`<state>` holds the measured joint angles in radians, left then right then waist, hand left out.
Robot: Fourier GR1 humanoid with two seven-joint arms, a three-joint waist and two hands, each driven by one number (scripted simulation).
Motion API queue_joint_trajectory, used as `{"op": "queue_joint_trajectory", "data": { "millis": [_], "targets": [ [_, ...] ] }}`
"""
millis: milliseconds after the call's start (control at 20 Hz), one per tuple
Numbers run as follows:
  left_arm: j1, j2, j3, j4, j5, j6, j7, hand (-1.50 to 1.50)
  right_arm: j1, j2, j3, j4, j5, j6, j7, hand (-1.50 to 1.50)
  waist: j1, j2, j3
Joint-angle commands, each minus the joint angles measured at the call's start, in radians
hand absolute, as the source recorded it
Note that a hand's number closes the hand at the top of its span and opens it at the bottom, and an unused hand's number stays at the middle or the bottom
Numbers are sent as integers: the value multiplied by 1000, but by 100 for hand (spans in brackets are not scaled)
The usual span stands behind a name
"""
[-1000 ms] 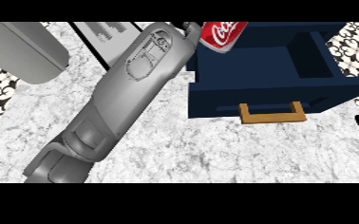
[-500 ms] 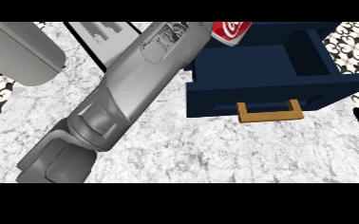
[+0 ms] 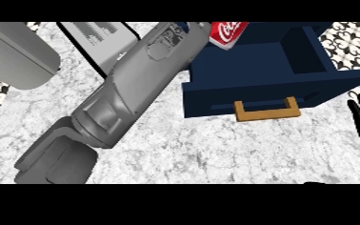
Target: Pick up the can, place it into the drawer and close the drawer
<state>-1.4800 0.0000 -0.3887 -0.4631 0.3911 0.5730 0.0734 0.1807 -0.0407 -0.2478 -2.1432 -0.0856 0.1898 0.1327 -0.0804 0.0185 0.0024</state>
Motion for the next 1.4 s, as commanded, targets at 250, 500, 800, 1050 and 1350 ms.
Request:
{"op": "queue_joint_trajectory", "data": {
  "millis": [250,500,800,1050,1350],
  "targets": [
    [-11,0,-96,70,55,47,-54,150,-17,5,24,28,20,6,-18,-150,-30,6,1],
    [-8,0,-123,126,59,42,-91,150,-45,-20,-10,48,2,5,-14,-150,-28,10,1],
    [21,0,-199,89,97,112,-79,-150,-61,-23,-4,50,-2,12,-21,-150,-47,11,1],
    [33,0,-233,103,115,171,-74,-150,-73,-28,8,10,0,4,20,-150,-53,11,0],
    [50,0,-227,122,145,177,-129,-150,-88,-30,3,5,-12,0,30,-150,-51,13,0]
  ]
}}
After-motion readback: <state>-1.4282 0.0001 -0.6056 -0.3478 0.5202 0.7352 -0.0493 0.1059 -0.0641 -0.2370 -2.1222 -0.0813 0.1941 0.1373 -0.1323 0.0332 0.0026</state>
